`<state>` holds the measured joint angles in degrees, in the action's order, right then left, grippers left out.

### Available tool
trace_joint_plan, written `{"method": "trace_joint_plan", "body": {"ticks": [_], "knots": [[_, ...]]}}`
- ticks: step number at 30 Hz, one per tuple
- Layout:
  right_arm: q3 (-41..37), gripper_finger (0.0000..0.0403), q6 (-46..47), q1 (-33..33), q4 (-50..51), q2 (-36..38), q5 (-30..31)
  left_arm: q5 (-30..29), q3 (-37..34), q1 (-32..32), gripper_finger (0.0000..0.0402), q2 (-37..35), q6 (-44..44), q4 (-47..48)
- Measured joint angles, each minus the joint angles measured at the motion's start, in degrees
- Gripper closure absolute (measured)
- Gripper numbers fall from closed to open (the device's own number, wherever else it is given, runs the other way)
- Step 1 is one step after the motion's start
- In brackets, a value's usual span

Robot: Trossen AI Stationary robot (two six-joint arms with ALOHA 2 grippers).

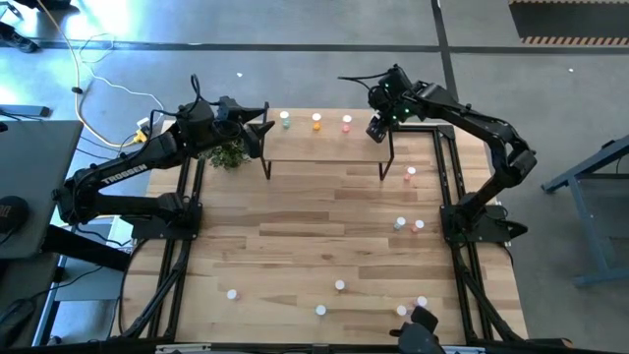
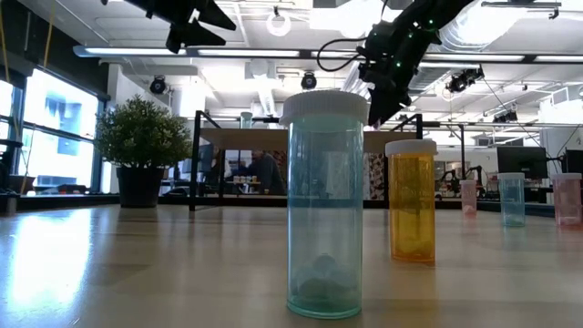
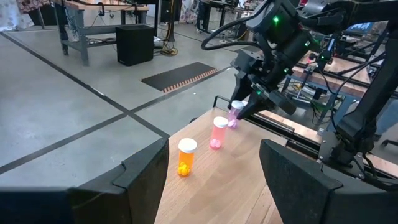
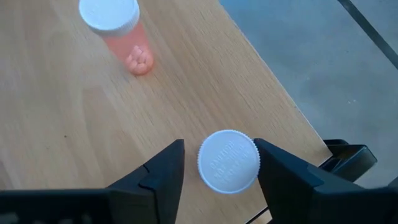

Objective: Pick and place medicine bottles onto shelf by color
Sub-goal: Adjust the violet pill bottle on the shelf, then put the bottom blue pill bottle on the shelf aligned with the other blue pill bottle

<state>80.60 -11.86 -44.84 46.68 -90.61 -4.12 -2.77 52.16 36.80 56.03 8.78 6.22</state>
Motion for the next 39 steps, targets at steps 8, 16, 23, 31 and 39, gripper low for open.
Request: {"method": "trace_joint_plan", "body": {"ticks": [8,16,23,31,39], "knots": [[0.00,0.0192,1.21,-0.09,-1.00,0.00,-0.06,0.00,0.00,0.00,0.0158,0.00,0.00,0.00],[0.24,0.0180,1.36,-0.13,-1.63,0.00,-0.20,0.00,0.00,0.00,0.0158,0.00,0.00,0.00],[4.82,0.0180,1.36,-0.40,-0.52,0.02,-0.16,0.00,0.00,0.01,0.0158,0.00,0.00,0.00],[13.88,0.0180,4.36,-0.51,4.28,0.07,0.11,0.81,0.00,0.02,0.0158,0.00,0.01,0.00],[20.43,0.0180,13.37,3.80,14.09,0.09,-7.94,11.45,0.00,0.00,0.0158,-0.03,0.04,3.99]]}}
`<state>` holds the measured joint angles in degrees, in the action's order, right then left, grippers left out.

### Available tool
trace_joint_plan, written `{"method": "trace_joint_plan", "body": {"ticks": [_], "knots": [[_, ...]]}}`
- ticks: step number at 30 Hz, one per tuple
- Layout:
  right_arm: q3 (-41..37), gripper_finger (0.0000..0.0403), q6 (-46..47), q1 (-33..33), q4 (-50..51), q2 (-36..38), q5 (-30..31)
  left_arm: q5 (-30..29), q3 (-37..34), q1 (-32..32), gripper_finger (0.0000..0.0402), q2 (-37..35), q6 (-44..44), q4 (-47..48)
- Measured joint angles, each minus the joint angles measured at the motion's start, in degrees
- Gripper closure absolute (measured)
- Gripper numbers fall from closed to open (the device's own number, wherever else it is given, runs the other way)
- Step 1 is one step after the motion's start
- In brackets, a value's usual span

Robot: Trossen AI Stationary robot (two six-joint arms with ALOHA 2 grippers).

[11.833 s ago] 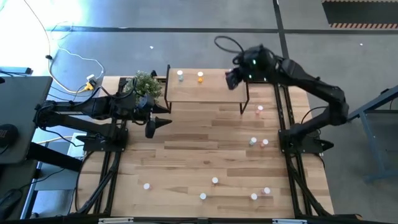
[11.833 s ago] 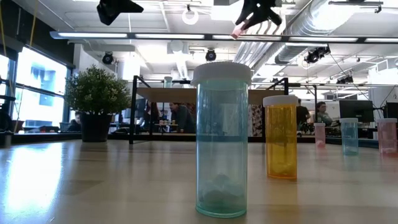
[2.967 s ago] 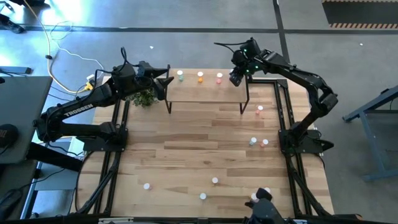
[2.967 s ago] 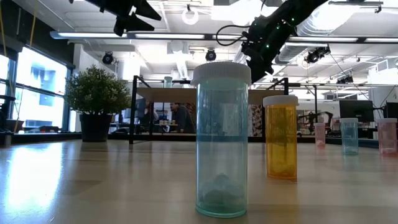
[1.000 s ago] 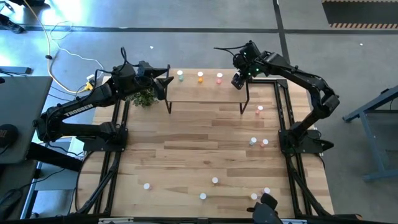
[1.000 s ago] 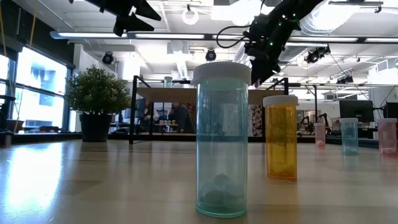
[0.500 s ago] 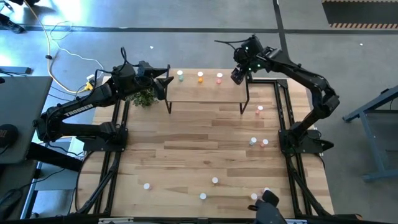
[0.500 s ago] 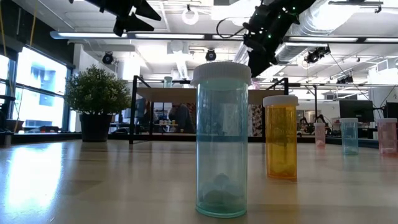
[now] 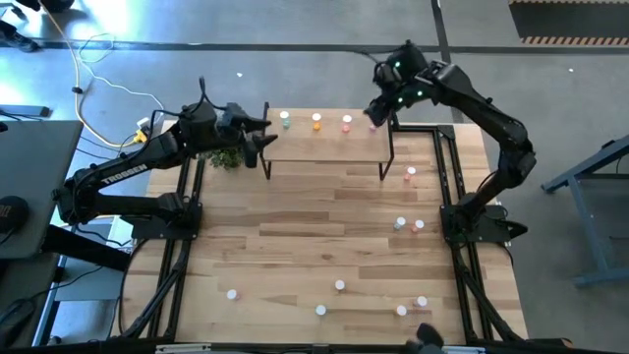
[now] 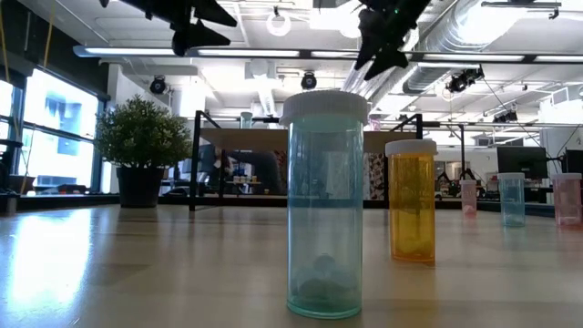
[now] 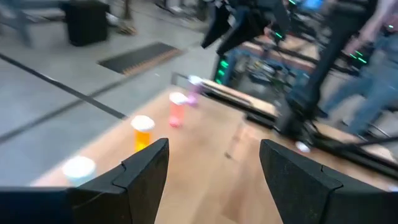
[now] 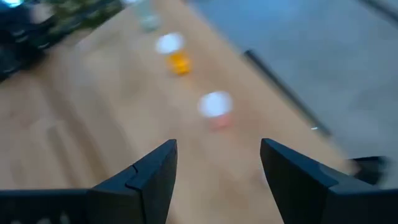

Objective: Pick and place medicine bottles onto shelf by color
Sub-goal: Put the bottom blue pill bottle on the shelf aligned with the other blue pill bottle

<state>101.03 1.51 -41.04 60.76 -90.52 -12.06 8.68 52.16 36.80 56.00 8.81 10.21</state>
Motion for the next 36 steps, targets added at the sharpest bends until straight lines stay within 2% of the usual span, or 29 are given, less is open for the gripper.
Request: {"method": "trace_joint_plan", "body": {"ticks": [7,11,17,24,31,36], "knots": [[-6.45,0.0180,5.72,9.72,0.99,1.60,0.21,6.53,0.00,-0.10,0.0158,-0.51,-1.21,5.42],[-13.46,0.0180,11.30,15.45,-2.66,4.88,3.42,6.76,0.00,-1.68,0.0158,-1.07,-3.09,8.56],[-23.36,0.0180,24.38,23.04,-7.87,11.48,8.57,6.75,-0.02,-5.82,0.0158,-1.71,-3.07,10.32],[-28.13,0.0180,36.33,32.22,-8.63,16.17,15.86,5.61,-0.02,-11.36,0.0158,-1.70,0.53,11.86],[-28.80,0.0180,39.64,41.83,-5.50,17.18,22.27,-3.19,-0.02,-21.12,0.0158,-1.70,5.82,12.73],[-28.80,0.0180,39.07,45.78,-5.56,17.25,27.92,-8.64,-0.02,-28.97,0.0158,-1.20,7.98,12.66]]}}
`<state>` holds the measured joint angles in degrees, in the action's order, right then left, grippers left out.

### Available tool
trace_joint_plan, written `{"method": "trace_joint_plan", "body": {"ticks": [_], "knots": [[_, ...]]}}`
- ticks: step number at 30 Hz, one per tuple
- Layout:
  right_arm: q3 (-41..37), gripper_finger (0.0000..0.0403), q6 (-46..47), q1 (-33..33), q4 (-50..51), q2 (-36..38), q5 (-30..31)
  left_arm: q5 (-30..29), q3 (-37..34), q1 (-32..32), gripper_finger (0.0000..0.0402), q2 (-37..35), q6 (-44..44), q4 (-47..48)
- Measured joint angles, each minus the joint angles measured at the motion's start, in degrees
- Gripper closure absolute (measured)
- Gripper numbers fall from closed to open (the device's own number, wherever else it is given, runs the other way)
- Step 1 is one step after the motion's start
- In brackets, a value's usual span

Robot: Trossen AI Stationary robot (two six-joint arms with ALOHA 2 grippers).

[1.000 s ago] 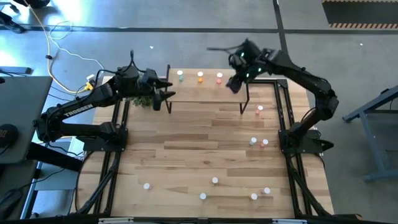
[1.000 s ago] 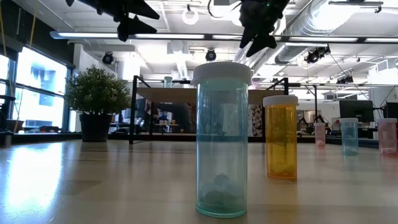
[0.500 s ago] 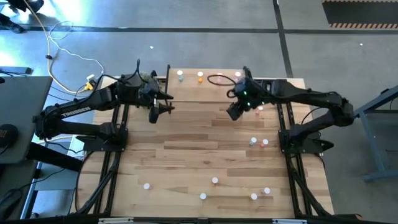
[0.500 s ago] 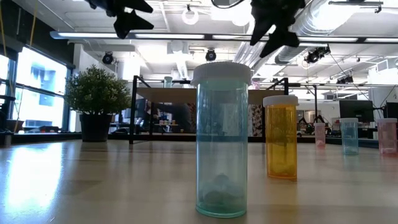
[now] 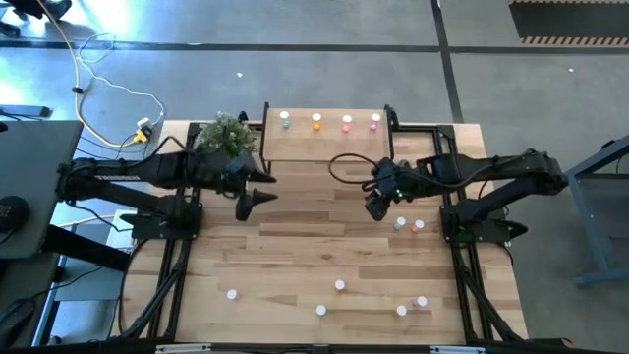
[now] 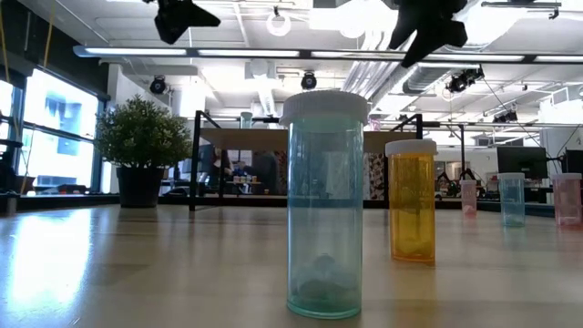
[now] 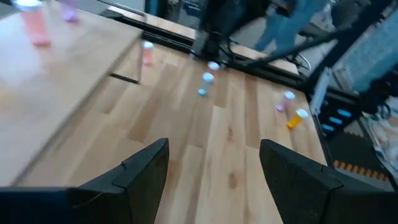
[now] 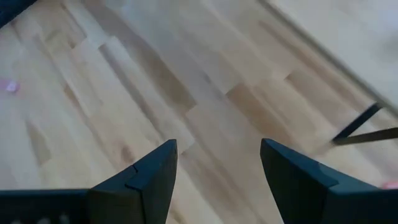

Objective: Pick and place medicine bottles onto shelf by color
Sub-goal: Put the bottom blue pill bottle on the shelf aligned with the other blue pill bottle

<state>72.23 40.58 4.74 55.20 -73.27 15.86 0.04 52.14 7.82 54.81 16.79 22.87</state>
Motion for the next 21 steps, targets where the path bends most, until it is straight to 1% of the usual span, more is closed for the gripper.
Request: {"method": "trace_joint_plan", "body": {"ticks": [2,7,13,18,21], "knots": [[0.00,0.0180,-0.15,0.55,-0.16,0.36,1.60,-1.73,0.00,-3.12,0.0158,0.91,1.34,0.11],[0.00,0.0180,-1.26,0.00,-1.75,1.10,1.79,-4.72,0.00,-10.55,0.0158,3.77,2.10,-1.70],[0.00,0.0180,-2.53,-1.70,-2.54,1.48,1.74,-6.33,0.02,-17.74,0.0158,9.31,2.59,-9.36],[0.00,0.0180,-1.98,-2.13,-3.21,1.74,0.48,-10.19,-0.02,-23.08,0.0158,14.22,2.57,-12.61],[0.00,0.0180,-0.69,-2.13,-3.90,1.81,0.97,-12.53,0.00,-25.85,0.0158,17.42,0.69,-16.63]]}}
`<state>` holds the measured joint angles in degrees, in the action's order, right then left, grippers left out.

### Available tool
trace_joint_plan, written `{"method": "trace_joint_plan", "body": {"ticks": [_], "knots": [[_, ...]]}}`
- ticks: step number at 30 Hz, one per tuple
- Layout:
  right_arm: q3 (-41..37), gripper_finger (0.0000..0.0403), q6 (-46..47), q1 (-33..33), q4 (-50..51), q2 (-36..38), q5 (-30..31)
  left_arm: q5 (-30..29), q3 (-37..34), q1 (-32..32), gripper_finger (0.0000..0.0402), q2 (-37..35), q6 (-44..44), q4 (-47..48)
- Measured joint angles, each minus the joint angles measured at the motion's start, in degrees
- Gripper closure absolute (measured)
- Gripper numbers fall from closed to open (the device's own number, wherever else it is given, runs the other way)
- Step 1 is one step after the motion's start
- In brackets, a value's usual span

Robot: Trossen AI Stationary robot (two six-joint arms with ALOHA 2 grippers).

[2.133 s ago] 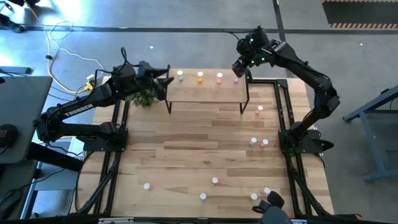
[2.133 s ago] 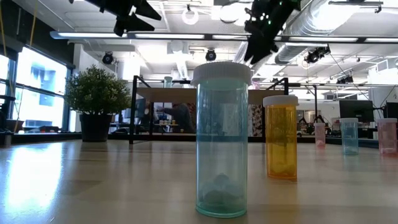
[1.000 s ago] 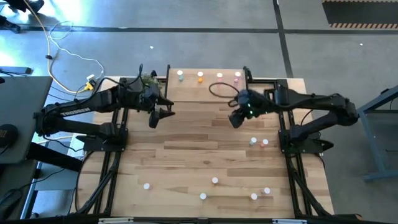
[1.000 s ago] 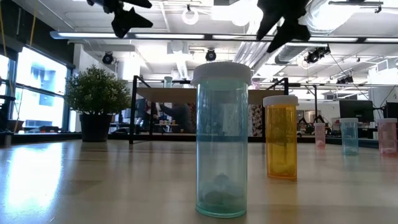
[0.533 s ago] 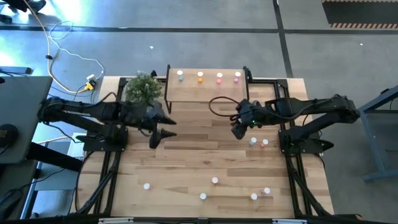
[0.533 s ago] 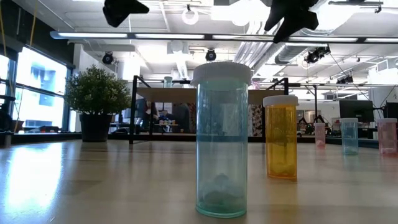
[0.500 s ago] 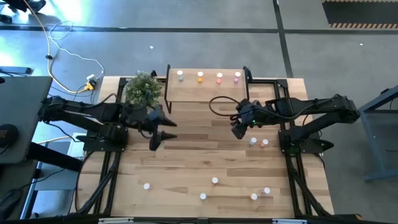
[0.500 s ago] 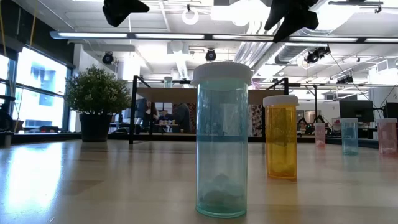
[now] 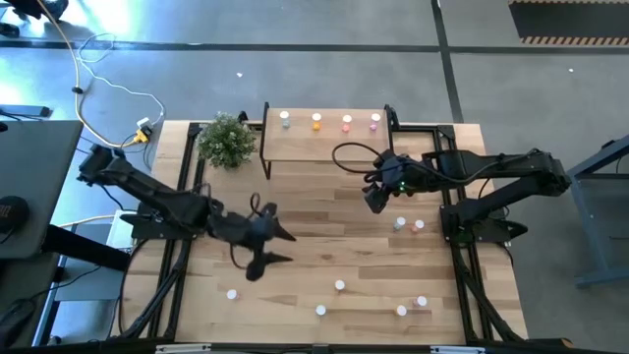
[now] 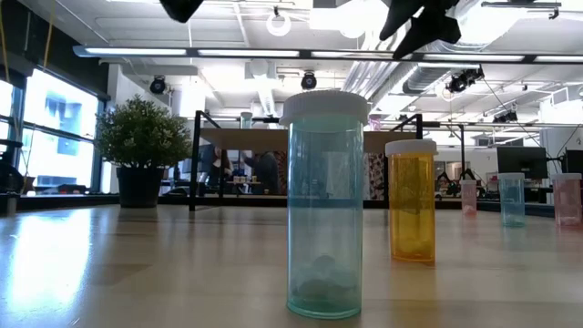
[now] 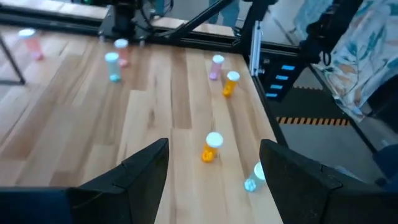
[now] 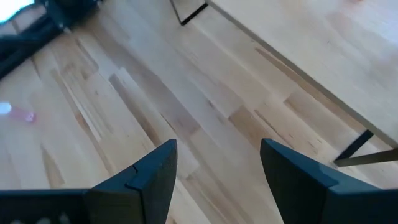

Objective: Pick and place medicine bottles onto shelf by color
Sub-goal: Put the bottom blue pill bottle on the shelf aligned with the other blue pill bottle

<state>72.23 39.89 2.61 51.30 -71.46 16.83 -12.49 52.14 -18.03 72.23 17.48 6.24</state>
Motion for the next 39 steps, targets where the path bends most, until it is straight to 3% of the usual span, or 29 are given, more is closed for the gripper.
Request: {"method": "trace_joint_plan", "body": {"ticks": [9,16,39], "knots": [[0.00,0.0180,3.70,0.00,-9.47,0.00,5.63,-1.83,0.00,-4.83,0.0158,9.44,-2.86,-9.34],[0.00,0.0180,3.75,-1.51,-16.18,0.00,5.47,-0.33,0.01,-6.25,0.0158,16.13,-3.85,-15.34],[0.00,0.0180,3.81,-2.99,-16.48,-0.02,5.29,10.56,0.02,-6.40,0.0158,35.72,-2.63,-37.10]]}}
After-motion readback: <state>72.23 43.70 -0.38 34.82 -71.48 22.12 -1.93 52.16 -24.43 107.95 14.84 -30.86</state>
